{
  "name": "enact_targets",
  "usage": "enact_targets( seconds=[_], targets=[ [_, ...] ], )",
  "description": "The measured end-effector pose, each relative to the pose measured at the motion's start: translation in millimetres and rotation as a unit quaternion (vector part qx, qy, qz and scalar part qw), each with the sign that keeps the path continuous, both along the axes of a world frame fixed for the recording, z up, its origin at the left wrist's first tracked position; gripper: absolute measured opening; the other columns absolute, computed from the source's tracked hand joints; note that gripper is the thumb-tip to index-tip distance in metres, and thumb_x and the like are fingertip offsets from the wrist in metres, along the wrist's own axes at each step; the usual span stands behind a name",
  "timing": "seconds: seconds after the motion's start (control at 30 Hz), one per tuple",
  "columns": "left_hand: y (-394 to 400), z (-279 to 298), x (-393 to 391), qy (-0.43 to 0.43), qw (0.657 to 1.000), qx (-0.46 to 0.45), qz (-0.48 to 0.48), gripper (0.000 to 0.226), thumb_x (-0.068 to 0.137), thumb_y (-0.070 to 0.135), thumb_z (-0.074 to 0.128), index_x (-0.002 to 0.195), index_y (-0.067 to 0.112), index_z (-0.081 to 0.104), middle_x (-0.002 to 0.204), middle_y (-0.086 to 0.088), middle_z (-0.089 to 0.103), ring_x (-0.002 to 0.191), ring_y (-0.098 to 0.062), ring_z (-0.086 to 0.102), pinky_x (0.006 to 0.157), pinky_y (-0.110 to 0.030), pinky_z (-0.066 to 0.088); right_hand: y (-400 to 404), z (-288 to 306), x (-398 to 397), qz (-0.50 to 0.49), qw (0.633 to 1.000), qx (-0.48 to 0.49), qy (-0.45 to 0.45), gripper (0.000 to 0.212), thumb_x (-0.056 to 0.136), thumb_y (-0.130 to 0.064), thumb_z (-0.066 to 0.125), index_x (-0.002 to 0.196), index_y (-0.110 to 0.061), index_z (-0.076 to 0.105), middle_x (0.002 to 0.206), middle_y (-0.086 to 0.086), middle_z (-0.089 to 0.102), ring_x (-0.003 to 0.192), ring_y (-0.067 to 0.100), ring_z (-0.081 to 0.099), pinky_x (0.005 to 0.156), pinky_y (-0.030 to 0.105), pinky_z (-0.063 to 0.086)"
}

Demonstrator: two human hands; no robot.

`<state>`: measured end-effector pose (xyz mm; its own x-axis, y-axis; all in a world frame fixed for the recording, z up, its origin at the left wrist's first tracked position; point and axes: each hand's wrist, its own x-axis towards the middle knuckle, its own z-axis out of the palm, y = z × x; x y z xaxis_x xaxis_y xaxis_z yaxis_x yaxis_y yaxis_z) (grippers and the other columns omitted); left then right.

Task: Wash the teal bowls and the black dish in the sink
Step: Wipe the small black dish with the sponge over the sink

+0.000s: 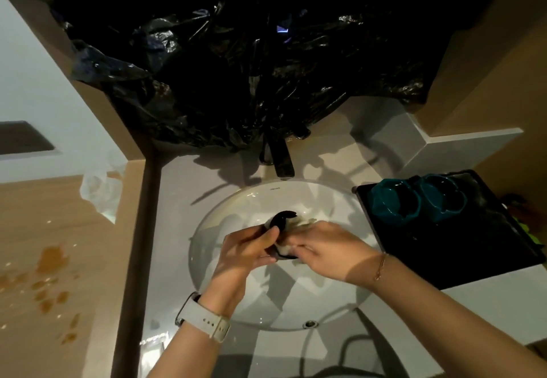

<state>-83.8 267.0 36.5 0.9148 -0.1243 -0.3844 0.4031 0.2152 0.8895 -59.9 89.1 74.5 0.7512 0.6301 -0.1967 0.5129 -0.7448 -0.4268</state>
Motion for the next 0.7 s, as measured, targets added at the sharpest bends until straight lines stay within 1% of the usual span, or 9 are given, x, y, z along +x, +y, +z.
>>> enact_targets(
  seconds=[0.07, 0.13, 0.2, 0.27, 0.33, 0.43, 0.53, 0.6, 0.7],
  targets=[
    [-7.3, 1.1, 3.9, 0.022, 1.000, 0.000, 0.008, 0.030, 0.082, 0.025, 0.074, 0.103, 0.003, 0.075, 0.096, -0.022, 0.075, 0.094, -0.036, 0.072, 0.082, -0.037, 0.060, 4.4, 8.4, 4.7, -0.025, 0.997, -0.063, -0.047, 0.019, 0.094, -0.012, 0.042, 0.093, -0.017, 0.061, 0.105, 0.004, 0.065, 0.098, 0.026, 0.058, 0.087, 0.037, 0.046],
    [-11.7, 2.6, 9.7, 0.032, 0.999, -0.003, 0.017, 0.025, 0.087, 0.020, 0.070, 0.101, 0.000, 0.074, 0.095, -0.024, 0.074, 0.093, -0.037, 0.072, 0.086, -0.041, 0.059, 9.0, 6.2, 5.7, -0.076, 0.989, -0.064, -0.114, 0.024, 0.096, -0.011, 0.042, 0.105, -0.013, 0.065, 0.115, 0.007, 0.064, 0.107, 0.028, 0.057, 0.092, 0.037, 0.044],
    [-11.7, 6.9, 15.8, 0.022, 1.000, 0.000, 0.015, 0.021, 0.088, 0.018, 0.069, 0.096, -0.001, 0.074, 0.091, -0.028, 0.071, 0.088, -0.035, 0.071, 0.081, -0.037, 0.061, 14.4, -3.1, 3.5, -0.178, 0.976, 0.059, -0.108, 0.026, 0.096, -0.010, 0.048, 0.113, -0.010, 0.068, 0.120, 0.005, 0.065, 0.112, 0.021, 0.058, 0.095, 0.019, 0.041],
    [-7.7, 13.2, 19.0, 0.013, 1.000, 0.003, 0.010, 0.017, 0.089, 0.017, 0.068, 0.092, 0.002, 0.075, 0.090, -0.028, 0.072, 0.084, -0.032, 0.073, 0.071, -0.029, 0.061, 21.5, -4.9, -0.9, -0.292, 0.925, 0.242, -0.025, 0.023, 0.086, 0.001, 0.061, 0.104, -0.007, 0.073, 0.107, -0.001, 0.069, 0.102, 0.001, 0.062, 0.088, 0.002, 0.038],
    [-2.1, 16.3, 18.7, 0.016, 1.000, -0.004, 0.000, 0.016, 0.088, 0.019, 0.067, 0.093, 0.007, 0.077, 0.090, -0.024, 0.074, 0.085, -0.033, 0.074, 0.071, -0.029, 0.060, 22.5, -5.2, -3.3, -0.278, 0.910, 0.306, 0.035, 0.024, 0.078, 0.009, 0.066, 0.092, -0.007, 0.077, 0.094, -0.011, 0.069, 0.094, -0.009, 0.061, 0.085, 0.005, 0.042],
    [1.2, 16.9, 15.7, 0.040, 0.999, -0.023, -0.019, 0.029, 0.080, 0.026, 0.070, 0.100, 0.004, 0.076, 0.095, -0.023, 0.075, 0.089, -0.036, 0.073, 0.074, -0.032, 0.060, 12.8, 10.6, -4.5, -0.182, 0.945, 0.254, 0.098, 0.019, 0.080, 0.000, 0.068, 0.088, -0.012, 0.079, 0.089, -0.007, 0.073, 0.089, 0.004, 0.063, 0.083, 0.018, 0.049],
    [-9.2, 15.0, 10.7, 0.075, 0.997, -0.025, -0.011, 0.027, 0.075, 0.026, 0.072, 0.092, 0.005, 0.077, 0.089, -0.019, 0.076, 0.083, -0.032, 0.075, 0.073, -0.032, 0.059, 1.7, 20.5, 4.8, -0.132, 0.986, 0.056, 0.081, 0.017, 0.086, -0.016, 0.061, 0.083, -0.017, 0.077, 0.075, -0.002, 0.067, 0.074, 0.014, 0.057, 0.075, 0.026, 0.047],
    [-18.5, 14.4, 7.0, 0.084, 0.996, -0.029, -0.006, 0.024, 0.081, 0.024, 0.071, 0.093, 0.004, 0.076, 0.091, -0.020, 0.076, 0.086, -0.033, 0.075, 0.082, -0.038, 0.057, 6.8, 26.8, 9.0, -0.154, 0.985, -0.063, 0.038, 0.022, 0.091, -0.020, 0.051, 0.083, -0.010, 0.069, 0.070, 0.004, 0.057, 0.075, 0.023, 0.053, 0.070, 0.030, 0.042],
    [-24.9, 13.3, 2.4, 0.078, 0.996, -0.044, 0.028, 0.025, 0.090, 0.021, 0.065, 0.101, 0.000, 0.074, 0.095, -0.021, 0.076, 0.089, -0.035, 0.074, 0.089, -0.042, 0.055, 17.0, 20.9, 6.7, -0.161, 0.981, -0.083, -0.064, 0.023, 0.095, -0.013, 0.043, 0.101, -0.008, 0.064, 0.098, 0.008, 0.065, 0.094, 0.028, 0.059, 0.079, 0.031, 0.045]
  ],
)
